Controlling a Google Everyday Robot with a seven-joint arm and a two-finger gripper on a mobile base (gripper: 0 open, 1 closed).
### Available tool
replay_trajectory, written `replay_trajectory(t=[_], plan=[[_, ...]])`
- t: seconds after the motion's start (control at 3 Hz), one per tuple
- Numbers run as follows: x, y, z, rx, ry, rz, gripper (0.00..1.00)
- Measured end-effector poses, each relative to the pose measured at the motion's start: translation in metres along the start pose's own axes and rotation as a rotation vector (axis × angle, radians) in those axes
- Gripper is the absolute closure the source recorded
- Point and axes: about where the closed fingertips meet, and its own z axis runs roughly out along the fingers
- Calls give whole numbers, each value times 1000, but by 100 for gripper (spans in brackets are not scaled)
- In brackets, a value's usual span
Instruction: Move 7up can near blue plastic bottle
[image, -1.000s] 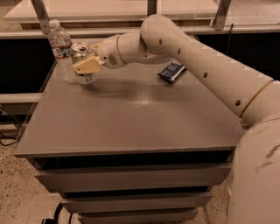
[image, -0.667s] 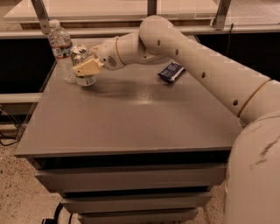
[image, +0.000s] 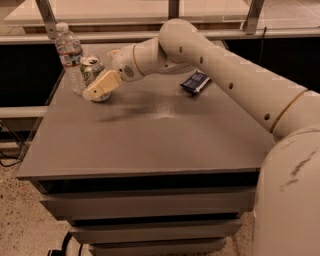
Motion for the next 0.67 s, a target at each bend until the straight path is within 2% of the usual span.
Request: replay_trajectory(t=[0.33, 0.67], plan=[[13, -11, -22, 49, 12, 4, 0], [13, -12, -23, 50, 12, 4, 0]])
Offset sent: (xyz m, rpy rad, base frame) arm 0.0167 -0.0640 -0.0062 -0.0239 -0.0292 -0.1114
